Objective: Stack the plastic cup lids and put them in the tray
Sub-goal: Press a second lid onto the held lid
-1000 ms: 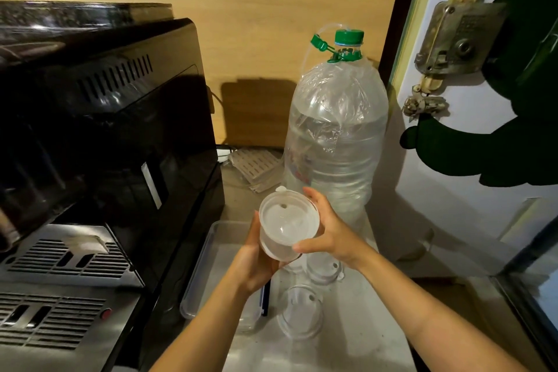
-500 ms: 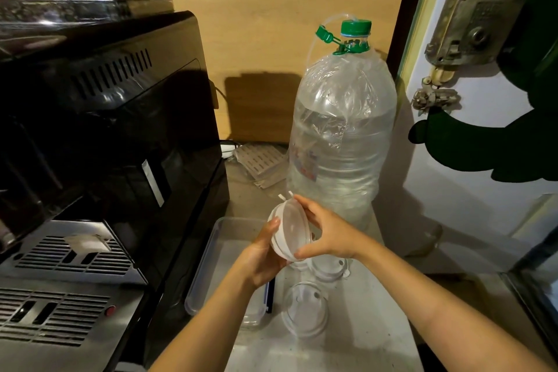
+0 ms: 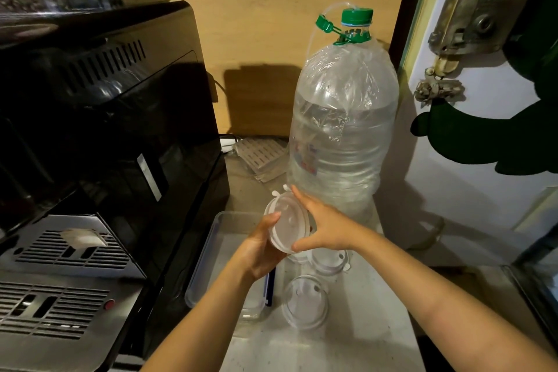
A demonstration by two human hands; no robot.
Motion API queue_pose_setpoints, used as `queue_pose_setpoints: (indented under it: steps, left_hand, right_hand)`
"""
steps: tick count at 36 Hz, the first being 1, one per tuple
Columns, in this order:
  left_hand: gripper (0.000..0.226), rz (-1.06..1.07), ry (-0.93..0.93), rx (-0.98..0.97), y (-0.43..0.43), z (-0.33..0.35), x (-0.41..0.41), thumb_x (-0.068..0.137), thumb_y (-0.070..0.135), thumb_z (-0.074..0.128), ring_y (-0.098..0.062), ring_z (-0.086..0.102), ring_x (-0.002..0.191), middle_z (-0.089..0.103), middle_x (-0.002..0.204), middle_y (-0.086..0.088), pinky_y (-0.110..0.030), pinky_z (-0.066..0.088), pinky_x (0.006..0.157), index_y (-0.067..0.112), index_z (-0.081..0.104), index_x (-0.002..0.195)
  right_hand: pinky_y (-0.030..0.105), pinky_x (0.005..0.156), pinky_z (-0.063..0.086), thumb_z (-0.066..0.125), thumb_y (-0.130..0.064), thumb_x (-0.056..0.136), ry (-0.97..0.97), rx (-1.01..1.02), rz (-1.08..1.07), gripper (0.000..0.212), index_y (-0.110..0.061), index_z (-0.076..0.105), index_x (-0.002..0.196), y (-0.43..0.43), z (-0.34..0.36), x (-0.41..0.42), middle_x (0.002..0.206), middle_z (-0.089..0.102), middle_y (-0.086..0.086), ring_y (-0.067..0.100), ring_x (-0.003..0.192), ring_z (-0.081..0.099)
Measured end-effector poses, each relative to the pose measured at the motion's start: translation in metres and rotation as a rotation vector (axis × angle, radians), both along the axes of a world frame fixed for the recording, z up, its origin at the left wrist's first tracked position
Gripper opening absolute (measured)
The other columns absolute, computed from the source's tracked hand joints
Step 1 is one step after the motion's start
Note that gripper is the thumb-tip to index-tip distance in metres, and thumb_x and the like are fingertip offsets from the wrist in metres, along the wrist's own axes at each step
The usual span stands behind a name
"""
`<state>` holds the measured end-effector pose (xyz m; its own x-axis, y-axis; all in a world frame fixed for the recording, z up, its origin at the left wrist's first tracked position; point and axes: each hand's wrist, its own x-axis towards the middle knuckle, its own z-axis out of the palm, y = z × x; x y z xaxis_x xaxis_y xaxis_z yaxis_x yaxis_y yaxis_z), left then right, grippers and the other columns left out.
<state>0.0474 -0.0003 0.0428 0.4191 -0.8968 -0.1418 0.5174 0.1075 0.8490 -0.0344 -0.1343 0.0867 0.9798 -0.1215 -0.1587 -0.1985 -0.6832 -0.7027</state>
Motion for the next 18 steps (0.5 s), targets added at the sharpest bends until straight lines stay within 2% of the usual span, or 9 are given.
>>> queue_pose_setpoints:
  steps: [2,7,12,15,18]
  left_hand:
    - [0.078,0.002,-0.003,-0.01,-0.0001,-0.0001,-0.0002,0.042,0.052,0.082,-0.017,0.066,0.094,0.071,0.1,-0.005,-0.029,0.055,0.076,0.019,0.061,0.11]
    - [0.074,-0.004,0.0,-0.031,-0.0013,-0.0013,-0.0005,0.043,0.047,0.082,-0.019,0.066,0.092,0.071,0.099,-0.006,-0.029,0.055,0.075,0.019,0.063,0.108]
    - [0.073,0.013,0.01,-0.044,-0.0006,-0.0041,0.0003,0.038,0.041,0.083,-0.019,0.066,0.087,0.071,0.093,-0.007,-0.029,0.056,0.071,0.017,0.064,0.105]
    - [0.054,0.012,-0.012,-0.028,-0.0008,-0.0019,-0.0021,0.044,0.029,0.071,-0.02,0.064,0.082,0.069,0.089,-0.008,-0.031,0.053,0.067,0.017,0.065,0.097]
    - [0.05,0.032,-0.019,-0.004,-0.0016,-0.0011,-0.0041,0.05,0.028,0.06,-0.023,0.06,0.083,0.065,0.09,-0.01,-0.034,0.05,0.066,0.017,0.063,0.098]
  right_hand:
    - [0.028,0.115,0.023,0.076,-0.026,0.069,0.015,-0.018,0.009,0.111,-0.026,-0.003,0.148,-0.0005,0.001,0.0002,0.159,0.009,-0.005,0.013,0.144,0.015]
    - [0.018,0.106,0.02,0.075,-0.023,0.072,0.037,-0.02,0.018,0.11,-0.025,-0.005,0.148,-0.0021,0.0025,-0.0017,0.158,0.01,-0.005,0.013,0.144,0.016]
    - [0.017,0.104,0.023,0.075,-0.022,0.072,0.047,-0.027,0.03,0.11,-0.026,-0.005,0.147,-0.003,0.0037,-0.0027,0.158,0.012,-0.004,0.014,0.143,0.019]
    - [0.018,0.101,0.028,0.075,-0.021,0.072,0.053,-0.059,0.049,0.109,-0.027,-0.003,0.148,-0.0026,0.0043,-0.0038,0.157,0.015,-0.005,0.015,0.14,0.024]
    - [0.02,0.101,0.03,0.075,-0.022,0.072,0.06,-0.074,0.063,0.109,-0.026,-0.004,0.148,-0.0023,0.0031,-0.0044,0.157,0.015,-0.004,0.015,0.139,0.026]
